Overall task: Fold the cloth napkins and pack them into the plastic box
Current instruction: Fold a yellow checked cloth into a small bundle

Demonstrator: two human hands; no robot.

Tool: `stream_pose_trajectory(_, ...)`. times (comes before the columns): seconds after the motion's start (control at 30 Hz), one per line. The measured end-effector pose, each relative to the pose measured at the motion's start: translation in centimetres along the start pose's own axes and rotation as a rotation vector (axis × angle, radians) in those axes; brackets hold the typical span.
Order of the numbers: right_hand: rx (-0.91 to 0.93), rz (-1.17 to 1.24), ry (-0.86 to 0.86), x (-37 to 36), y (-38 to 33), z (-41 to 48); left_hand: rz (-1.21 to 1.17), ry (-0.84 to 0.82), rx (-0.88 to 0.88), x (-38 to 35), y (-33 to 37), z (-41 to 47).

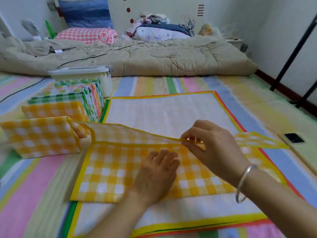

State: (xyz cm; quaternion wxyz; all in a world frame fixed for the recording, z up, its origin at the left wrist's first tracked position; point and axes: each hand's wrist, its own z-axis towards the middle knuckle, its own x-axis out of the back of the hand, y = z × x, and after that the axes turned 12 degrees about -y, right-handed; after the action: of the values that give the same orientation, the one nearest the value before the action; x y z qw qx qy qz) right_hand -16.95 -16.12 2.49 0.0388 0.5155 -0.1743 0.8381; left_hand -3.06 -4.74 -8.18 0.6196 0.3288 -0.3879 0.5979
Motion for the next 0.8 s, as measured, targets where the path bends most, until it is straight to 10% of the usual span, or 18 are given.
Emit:
stream_pose_trajectory(0.23,-0.038,0.088,0.030,-3.3,-0.2,-5.6,0.004,0.180,-0.149,6.7,2.2,-1.9)
stream_pose_trajectory(0.8,0.042,-0.017,-0.108,-6.4,-0.6,-10.5,-0.401,-0.227,0.173,4.3,-0.7,-8.0)
